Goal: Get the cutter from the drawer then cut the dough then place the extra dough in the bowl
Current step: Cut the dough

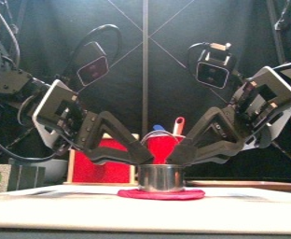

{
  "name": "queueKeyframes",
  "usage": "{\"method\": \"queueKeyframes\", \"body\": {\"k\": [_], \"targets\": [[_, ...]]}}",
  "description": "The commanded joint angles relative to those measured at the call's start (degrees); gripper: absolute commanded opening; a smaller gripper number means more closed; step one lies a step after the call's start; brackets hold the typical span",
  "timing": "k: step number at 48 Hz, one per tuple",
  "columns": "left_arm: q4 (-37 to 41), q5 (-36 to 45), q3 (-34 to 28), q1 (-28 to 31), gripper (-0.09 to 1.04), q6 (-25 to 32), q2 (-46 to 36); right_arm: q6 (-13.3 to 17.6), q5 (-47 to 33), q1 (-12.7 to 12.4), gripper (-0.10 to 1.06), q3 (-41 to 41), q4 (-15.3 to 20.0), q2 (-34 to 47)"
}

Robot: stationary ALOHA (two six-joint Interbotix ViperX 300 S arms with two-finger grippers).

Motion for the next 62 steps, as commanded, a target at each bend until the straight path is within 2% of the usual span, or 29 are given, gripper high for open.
{"method": "queueKeyframes", "body": {"k": [1, 20, 48, 62], "targets": [[-0.3, 4.0, 0.5, -1.5, 0.56, -1.0, 1.1, 0.4, 4.0, -1.8, 0.5, 0.2, 0.1, 4.3], [-0.4, 6.5, 0.2, -0.6, 0.56, -0.9, 0.6, 0.4, 4.2, -3.4, 0.5, 0.3, -1.8, 4.7], [-0.3, 7.9, 0.0, -0.5, 0.56, -0.7, 0.7, 0.5, 7.5, -3.7, 0.5, 0.3, -1.7, 5.7], [-0.4, 8.2, 0.0, -0.8, 0.56, -0.7, 0.5, 0.2, 8.4, -5.2, 0.5, 0.7, -1.9, 5.4]]}}
